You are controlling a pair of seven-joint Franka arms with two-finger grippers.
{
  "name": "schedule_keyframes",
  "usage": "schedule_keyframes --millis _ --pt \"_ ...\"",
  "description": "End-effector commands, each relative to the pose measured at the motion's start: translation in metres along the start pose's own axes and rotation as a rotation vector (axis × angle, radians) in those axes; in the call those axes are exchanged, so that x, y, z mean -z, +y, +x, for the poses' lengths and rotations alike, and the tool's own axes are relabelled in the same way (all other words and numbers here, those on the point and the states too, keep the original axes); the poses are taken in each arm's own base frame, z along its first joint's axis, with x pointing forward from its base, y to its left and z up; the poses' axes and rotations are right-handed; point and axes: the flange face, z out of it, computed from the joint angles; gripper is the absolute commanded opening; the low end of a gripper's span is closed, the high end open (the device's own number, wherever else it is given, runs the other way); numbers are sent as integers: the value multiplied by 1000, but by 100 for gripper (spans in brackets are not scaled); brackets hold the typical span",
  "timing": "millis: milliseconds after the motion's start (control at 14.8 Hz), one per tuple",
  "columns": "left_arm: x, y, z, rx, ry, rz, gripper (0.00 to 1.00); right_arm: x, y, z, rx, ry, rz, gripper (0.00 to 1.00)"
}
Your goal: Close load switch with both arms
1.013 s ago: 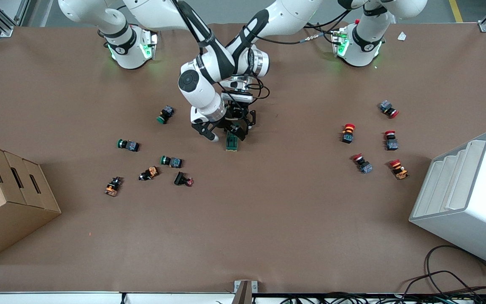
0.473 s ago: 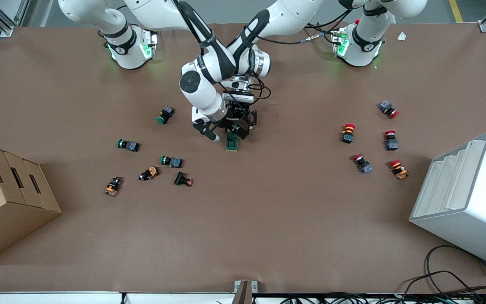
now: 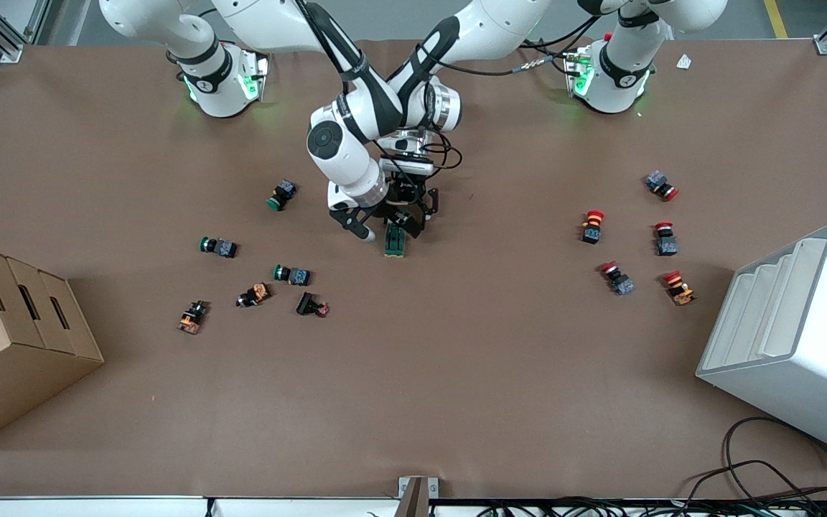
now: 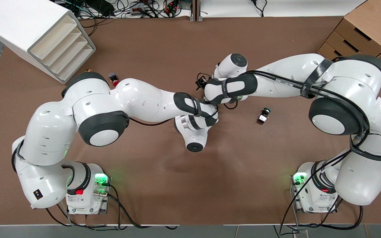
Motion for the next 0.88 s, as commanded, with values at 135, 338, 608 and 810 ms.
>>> schedule_keyframes --millis 135,338,608,810 --pt "-8 -5 11 -26 12 25 99 -22 -41 -17 -42 -38 48 100" --pt "-9 -6 17 -43 12 27 99 -11 -56 1 -64 -62 45 100" --pt "-10 -6 17 -43 11 26 99 5 -73 21 -83 -113 20 100" --pt "-10 -6 15 -44 9 25 99 10 -74 34 -90 -121 9 100"
